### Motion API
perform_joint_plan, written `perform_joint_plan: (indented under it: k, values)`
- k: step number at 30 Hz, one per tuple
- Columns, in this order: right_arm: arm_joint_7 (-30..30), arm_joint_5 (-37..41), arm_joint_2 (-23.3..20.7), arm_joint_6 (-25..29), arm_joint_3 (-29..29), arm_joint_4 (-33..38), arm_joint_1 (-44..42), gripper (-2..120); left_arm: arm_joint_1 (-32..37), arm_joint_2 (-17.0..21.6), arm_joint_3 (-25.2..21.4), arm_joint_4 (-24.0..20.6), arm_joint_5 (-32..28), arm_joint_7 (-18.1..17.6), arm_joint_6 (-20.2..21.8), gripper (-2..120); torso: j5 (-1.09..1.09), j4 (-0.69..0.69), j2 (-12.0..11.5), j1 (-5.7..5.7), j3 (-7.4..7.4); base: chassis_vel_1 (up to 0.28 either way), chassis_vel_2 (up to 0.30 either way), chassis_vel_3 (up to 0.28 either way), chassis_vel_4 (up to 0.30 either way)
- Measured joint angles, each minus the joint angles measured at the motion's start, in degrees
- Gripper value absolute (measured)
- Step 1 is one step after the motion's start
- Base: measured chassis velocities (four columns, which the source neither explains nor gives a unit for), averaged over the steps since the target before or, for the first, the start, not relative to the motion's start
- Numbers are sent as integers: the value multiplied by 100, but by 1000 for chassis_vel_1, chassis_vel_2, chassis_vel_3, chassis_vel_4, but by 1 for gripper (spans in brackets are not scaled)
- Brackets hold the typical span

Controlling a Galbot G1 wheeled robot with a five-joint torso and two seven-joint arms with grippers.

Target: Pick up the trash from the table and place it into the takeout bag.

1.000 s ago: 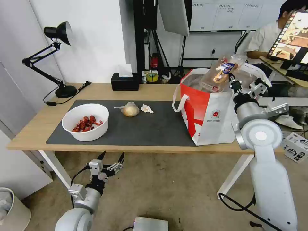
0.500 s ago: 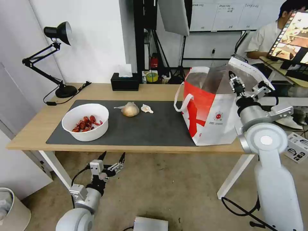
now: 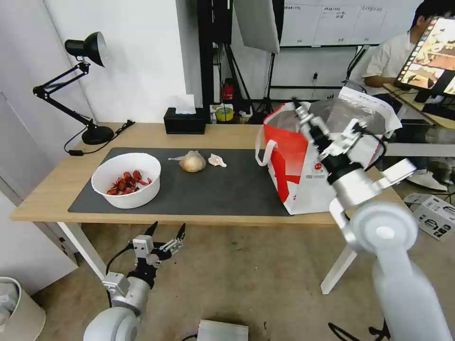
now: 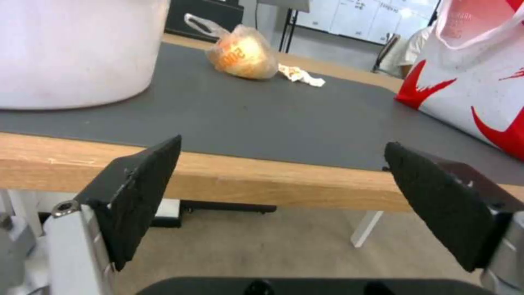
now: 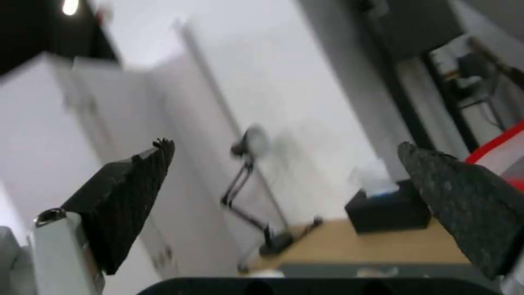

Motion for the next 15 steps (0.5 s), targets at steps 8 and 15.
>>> perform_joint_plan:
  k: [8, 15]
  values:
    - [-164, -2044, -414, -239, 138, 357, -1061, 100, -163, 68, 102, 14, 54, -1, -97, 100, 1, -4, 0, -1, 0, 0, 0, 0, 0]
    - [244, -3690, -524, -182, 359, 490, -1834, 100, -75, 54, 1, -48, 273, -32, -340, 100, 1, -1, 0, 0, 0, 0, 0, 0, 0]
